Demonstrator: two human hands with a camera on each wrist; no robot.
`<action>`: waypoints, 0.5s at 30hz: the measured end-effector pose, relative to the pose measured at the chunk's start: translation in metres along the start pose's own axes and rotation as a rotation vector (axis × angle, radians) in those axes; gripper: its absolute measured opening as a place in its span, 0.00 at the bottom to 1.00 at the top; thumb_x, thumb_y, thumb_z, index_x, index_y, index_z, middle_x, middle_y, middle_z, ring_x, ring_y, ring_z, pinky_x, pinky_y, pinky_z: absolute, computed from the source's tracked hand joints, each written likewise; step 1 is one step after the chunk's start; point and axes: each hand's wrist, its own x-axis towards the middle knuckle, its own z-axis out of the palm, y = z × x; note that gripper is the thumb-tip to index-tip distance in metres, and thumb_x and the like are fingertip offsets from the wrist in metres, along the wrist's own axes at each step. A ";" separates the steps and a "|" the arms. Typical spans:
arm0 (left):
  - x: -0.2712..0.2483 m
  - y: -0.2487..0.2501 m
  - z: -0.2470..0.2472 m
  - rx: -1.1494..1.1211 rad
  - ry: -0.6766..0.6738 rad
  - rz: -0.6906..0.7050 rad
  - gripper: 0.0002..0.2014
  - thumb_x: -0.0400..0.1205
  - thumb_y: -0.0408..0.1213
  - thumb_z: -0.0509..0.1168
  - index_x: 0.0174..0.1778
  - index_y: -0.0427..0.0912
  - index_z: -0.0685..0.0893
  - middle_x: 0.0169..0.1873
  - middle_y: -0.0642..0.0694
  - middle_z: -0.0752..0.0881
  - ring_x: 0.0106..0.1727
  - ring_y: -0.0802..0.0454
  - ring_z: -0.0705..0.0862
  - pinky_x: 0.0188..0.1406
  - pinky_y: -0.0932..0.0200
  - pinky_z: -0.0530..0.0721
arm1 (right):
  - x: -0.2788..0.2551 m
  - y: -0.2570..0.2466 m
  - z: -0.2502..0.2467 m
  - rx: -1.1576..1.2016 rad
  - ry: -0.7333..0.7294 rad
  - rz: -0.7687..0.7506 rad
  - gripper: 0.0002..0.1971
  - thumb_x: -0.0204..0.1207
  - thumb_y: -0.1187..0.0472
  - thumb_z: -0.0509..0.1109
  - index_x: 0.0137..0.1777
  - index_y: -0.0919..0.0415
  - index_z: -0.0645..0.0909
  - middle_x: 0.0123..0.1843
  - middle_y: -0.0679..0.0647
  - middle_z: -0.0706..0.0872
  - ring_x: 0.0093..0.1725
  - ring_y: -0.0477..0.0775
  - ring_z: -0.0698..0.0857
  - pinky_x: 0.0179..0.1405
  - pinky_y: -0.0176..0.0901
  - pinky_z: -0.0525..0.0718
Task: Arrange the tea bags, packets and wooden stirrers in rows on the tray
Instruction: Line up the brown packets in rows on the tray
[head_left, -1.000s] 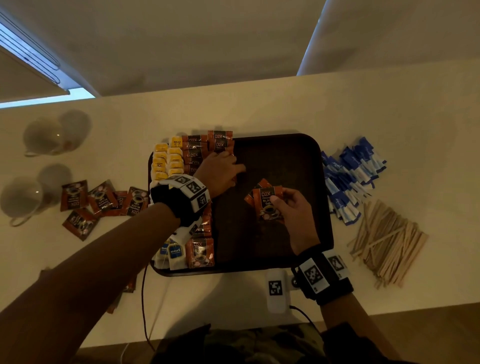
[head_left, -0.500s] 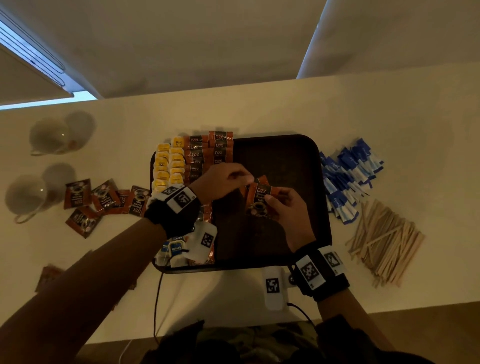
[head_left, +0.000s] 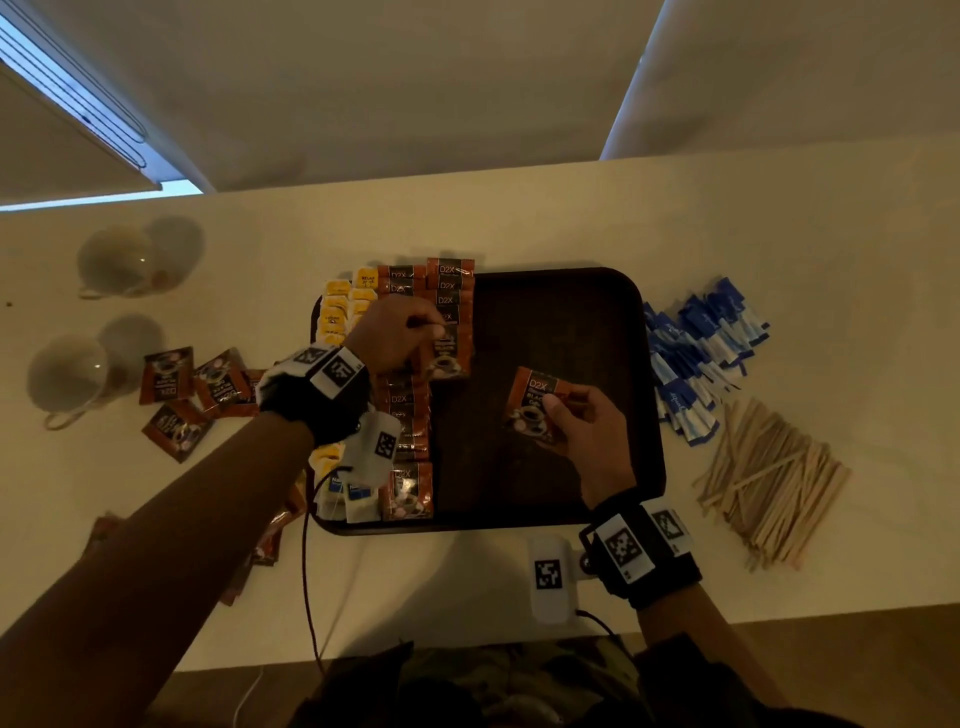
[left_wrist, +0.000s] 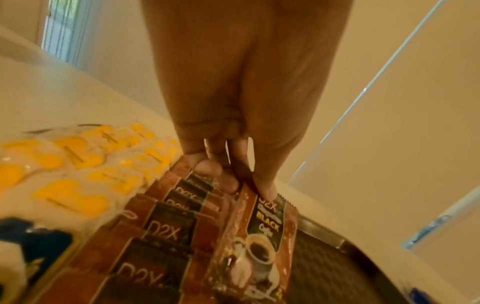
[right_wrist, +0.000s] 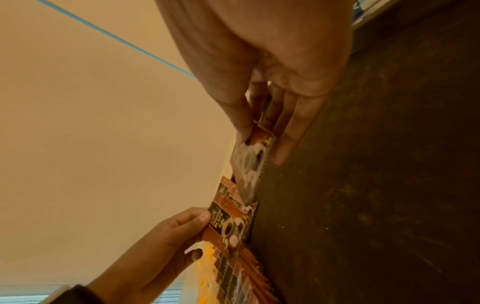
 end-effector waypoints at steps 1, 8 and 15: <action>0.003 -0.003 0.001 0.026 0.006 -0.015 0.08 0.81 0.33 0.66 0.52 0.34 0.86 0.50 0.42 0.86 0.50 0.54 0.81 0.48 0.65 0.74 | -0.001 0.001 -0.001 -0.014 0.001 0.000 0.06 0.77 0.64 0.70 0.49 0.53 0.78 0.49 0.50 0.84 0.49 0.48 0.86 0.49 0.47 0.88; 0.018 0.002 0.015 0.134 0.096 -0.002 0.06 0.79 0.34 0.68 0.50 0.39 0.85 0.47 0.44 0.87 0.45 0.55 0.81 0.38 0.63 0.75 | -0.004 0.005 -0.005 -0.019 0.023 0.035 0.10 0.74 0.64 0.72 0.55 0.59 0.78 0.49 0.50 0.86 0.48 0.45 0.86 0.35 0.33 0.84; 0.023 -0.004 0.024 0.299 0.161 -0.046 0.06 0.76 0.35 0.70 0.48 0.43 0.84 0.49 0.46 0.81 0.51 0.48 0.80 0.43 0.54 0.79 | 0.002 0.009 -0.006 -0.140 0.030 0.017 0.11 0.74 0.61 0.73 0.55 0.58 0.79 0.48 0.48 0.86 0.44 0.42 0.85 0.32 0.31 0.78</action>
